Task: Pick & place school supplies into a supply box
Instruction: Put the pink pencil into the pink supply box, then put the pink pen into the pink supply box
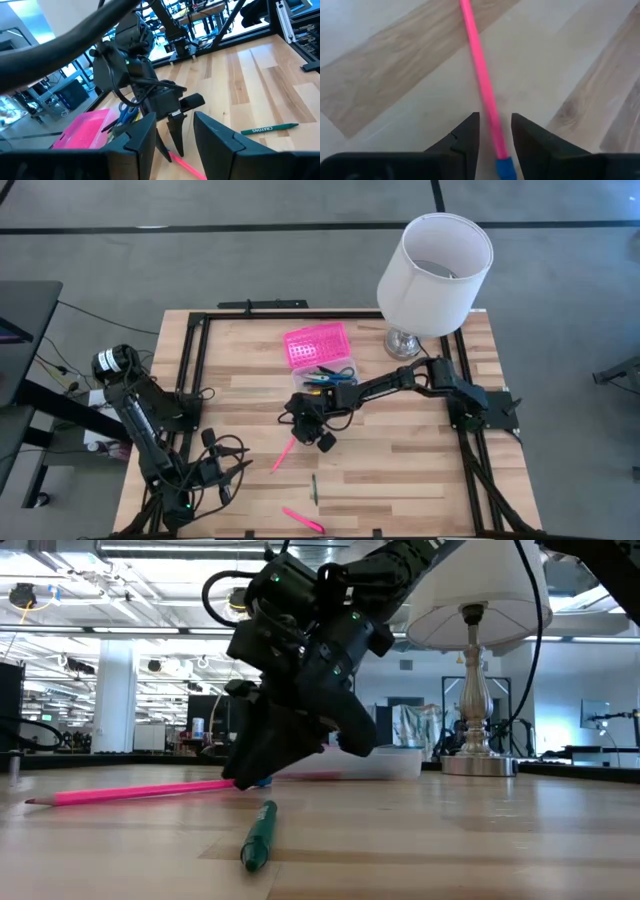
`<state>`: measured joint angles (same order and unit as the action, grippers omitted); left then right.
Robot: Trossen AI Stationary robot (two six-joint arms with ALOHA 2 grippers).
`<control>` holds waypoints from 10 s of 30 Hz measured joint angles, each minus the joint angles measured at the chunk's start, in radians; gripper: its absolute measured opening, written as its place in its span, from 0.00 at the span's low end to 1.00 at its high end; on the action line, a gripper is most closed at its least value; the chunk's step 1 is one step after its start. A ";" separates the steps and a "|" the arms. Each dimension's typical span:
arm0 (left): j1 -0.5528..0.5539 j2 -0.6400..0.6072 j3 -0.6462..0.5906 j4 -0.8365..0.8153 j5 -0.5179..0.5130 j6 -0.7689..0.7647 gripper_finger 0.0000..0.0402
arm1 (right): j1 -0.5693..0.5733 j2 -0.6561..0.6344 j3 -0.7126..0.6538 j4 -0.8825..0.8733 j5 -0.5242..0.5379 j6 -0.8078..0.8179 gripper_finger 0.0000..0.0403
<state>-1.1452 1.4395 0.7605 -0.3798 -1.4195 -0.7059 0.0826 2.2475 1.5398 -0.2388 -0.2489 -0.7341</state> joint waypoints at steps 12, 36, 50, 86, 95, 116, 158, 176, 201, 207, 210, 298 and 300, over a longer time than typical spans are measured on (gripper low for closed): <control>0.001 0.000 0.000 -0.034 -0.004 -0.039 0.32 | 0.001 -0.007 0.006 -0.147 0.003 0.049 0.02; 0.001 0.000 0.000 -0.033 0.001 -0.040 0.32 | 0.034 -0.037 0.018 -0.501 0.103 0.392 0.01; 0.001 0.000 0.000 -0.033 0.001 -0.040 0.32 | 0.077 -0.029 0.102 -0.762 0.269 0.421 0.00; 0.001 0.000 0.000 -0.032 0.026 -0.040 0.32 | -0.053 -0.049 0.342 -1.092 0.431 0.480 0.00; 0.001 0.000 0.000 -0.032 0.026 -0.042 0.32 | -0.171 -0.105 0.343 -1.059 0.427 0.577 0.00; 0.001 0.000 0.000 -0.028 0.025 -0.042 0.32 | -0.266 -0.099 0.236 -0.928 0.248 0.599 0.00; 0.065 0.004 -0.029 0.032 0.256 -0.068 0.32 | -0.078 -0.618 0.073 -0.750 0.155 0.462 0.28; 0.374 0.274 -0.074 0.876 1.130 0.549 0.32 | 0.114 -1.149 -0.678 -0.115 0.114 0.533 0.28; 0.430 0.539 0.138 0.702 1.311 0.406 0.19 | 0.140 -1.188 -0.834 0.046 0.116 0.578 0.28; 0.431 0.539 0.184 0.592 1.287 0.423 0.05 | 0.140 -1.188 -0.834 0.046 0.115 0.578 0.28; 0.431 0.540 0.194 0.563 1.262 0.426 0.04 | 0.140 -1.188 -0.834 0.046 0.115 0.584 0.28; 1.279 0.545 0.727 -0.417 1.104 0.566 0.11 | 0.338 -1.063 -0.841 0.061 0.129 0.596 0.28; 1.281 0.545 0.727 -0.417 1.088 0.584 0.15 | 0.338 -1.063 -0.841 0.061 0.153 0.595 0.28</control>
<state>0.1357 1.9842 1.4872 -0.7963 -0.3315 -0.1222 0.4204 1.1847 0.6991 -0.1781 -0.0961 -0.1387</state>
